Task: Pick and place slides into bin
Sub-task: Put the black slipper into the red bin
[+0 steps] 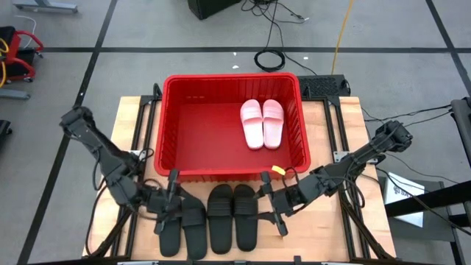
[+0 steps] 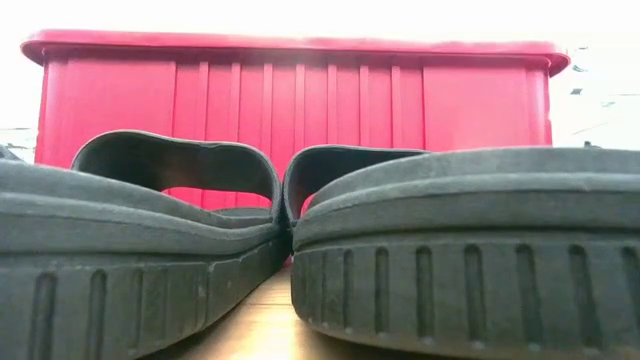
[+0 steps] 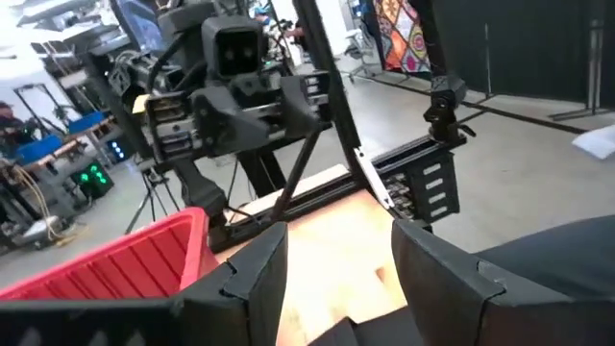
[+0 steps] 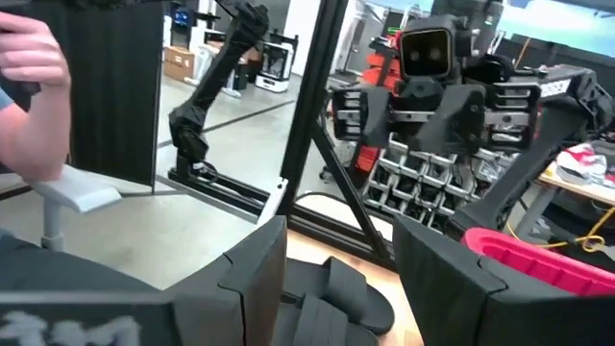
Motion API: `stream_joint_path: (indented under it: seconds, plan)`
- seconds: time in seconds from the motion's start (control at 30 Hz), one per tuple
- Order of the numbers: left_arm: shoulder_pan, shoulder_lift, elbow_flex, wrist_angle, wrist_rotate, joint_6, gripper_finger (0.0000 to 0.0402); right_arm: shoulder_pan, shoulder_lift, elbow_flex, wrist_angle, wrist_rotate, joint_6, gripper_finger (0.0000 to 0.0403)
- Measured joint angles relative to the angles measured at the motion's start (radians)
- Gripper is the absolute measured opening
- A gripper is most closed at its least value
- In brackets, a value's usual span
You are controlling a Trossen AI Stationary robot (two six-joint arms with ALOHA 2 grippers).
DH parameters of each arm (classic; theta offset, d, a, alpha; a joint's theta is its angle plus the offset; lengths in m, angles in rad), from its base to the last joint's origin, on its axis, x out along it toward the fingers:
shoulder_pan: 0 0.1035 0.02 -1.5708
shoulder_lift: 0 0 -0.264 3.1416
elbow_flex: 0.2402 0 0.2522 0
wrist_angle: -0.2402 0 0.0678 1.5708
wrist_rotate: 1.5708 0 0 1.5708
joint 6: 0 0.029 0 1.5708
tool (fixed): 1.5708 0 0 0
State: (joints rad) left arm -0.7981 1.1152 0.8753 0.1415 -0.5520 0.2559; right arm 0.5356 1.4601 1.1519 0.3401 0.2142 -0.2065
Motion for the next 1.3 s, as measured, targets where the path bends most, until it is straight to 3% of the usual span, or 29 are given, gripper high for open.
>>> stream_joint_path:
  seconds: [0.33, 0.47, 1.03, 1.3]
  plan:
    - [-0.109, 0.072, 0.0, 0.122, -0.15, 0.043, 0.0189, 0.056, 0.02, 0.001, 0.016, 0.003, -0.047, 0.018]
    - [-0.131, 0.118, 0.008, 0.169, -0.201, 0.074, 0.0189, 0.078, 0.041, 0.0, 0.009, 0.078, -0.08, 0.018]
    - [-0.225, 0.361, 0.299, -0.039, -0.437, -0.045, 0.0189, 0.153, 0.067, 0.002, -0.099, 0.293, -0.032, 0.018]
    - [-0.246, 0.361, 0.299, -0.042, -0.445, -0.107, 0.0189, 0.168, 0.159, 0.151, -0.358, 0.37, 0.068, 0.018]
